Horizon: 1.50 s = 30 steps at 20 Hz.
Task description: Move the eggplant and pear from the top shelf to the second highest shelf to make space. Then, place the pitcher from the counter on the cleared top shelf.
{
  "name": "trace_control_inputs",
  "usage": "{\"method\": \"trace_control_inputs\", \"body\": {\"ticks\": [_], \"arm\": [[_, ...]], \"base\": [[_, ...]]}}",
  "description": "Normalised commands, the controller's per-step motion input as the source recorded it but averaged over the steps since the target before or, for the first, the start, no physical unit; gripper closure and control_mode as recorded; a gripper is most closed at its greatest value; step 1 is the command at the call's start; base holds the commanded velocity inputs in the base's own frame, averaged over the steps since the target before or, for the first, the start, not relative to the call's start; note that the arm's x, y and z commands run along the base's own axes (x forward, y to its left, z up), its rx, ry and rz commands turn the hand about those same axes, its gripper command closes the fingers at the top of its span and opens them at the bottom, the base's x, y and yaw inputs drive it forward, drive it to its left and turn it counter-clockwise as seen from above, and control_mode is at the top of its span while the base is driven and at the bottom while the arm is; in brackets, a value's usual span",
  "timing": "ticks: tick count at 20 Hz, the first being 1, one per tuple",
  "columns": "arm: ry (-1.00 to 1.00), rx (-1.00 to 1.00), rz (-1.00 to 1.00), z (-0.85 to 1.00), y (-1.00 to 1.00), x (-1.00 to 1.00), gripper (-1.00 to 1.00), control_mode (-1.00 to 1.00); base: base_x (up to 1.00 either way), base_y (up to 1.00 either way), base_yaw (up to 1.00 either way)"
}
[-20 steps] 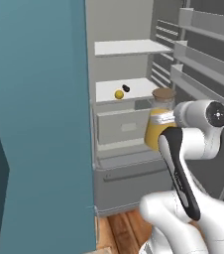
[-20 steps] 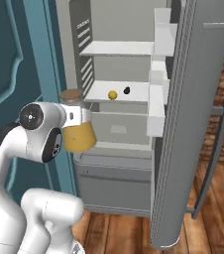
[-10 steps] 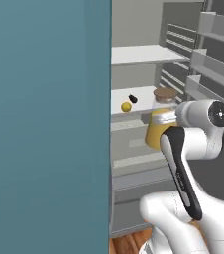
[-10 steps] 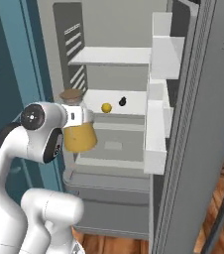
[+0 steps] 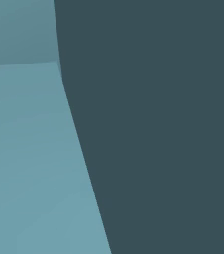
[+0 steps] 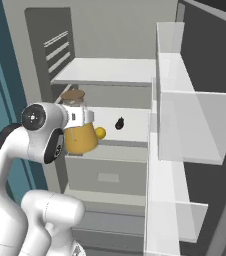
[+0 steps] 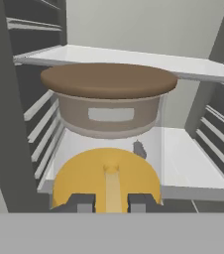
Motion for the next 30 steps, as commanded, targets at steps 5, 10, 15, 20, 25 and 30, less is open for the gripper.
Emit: {"method": "trace_control_inputs", "body": {"ticks": [5, 10, 15, 20, 25, 30], "arm": [[-0.07, 0.00, 0.00, 0.13, 0.00, -0.06, 1.00, -1.00], [-0.16, 0.00, -0.02, 0.53, 0.00, -0.21, 1.00, -1.00], [-0.10, 0.00, -0.03, 0.80, 0.00, -0.03, 1.00, -1.00], [0.00, 0.01, -0.04, 0.87, -0.15, 0.08, 1.00, -1.00], [0.01, 0.04, -0.03, 0.66, -0.26, 0.27, 1.00, -1.00], [-0.01, 0.01, 0.00, 0.38, -0.07, 0.40, 1.00, -1.00]], "base": [[0.00, 0.00, 0.00], [0.00, 0.00, 0.00], [0.00, 0.00, 0.00], [0.00, 0.00, 0.00], [0.00, 0.00, 0.00], [0.00, 0.00, 0.00]]}}
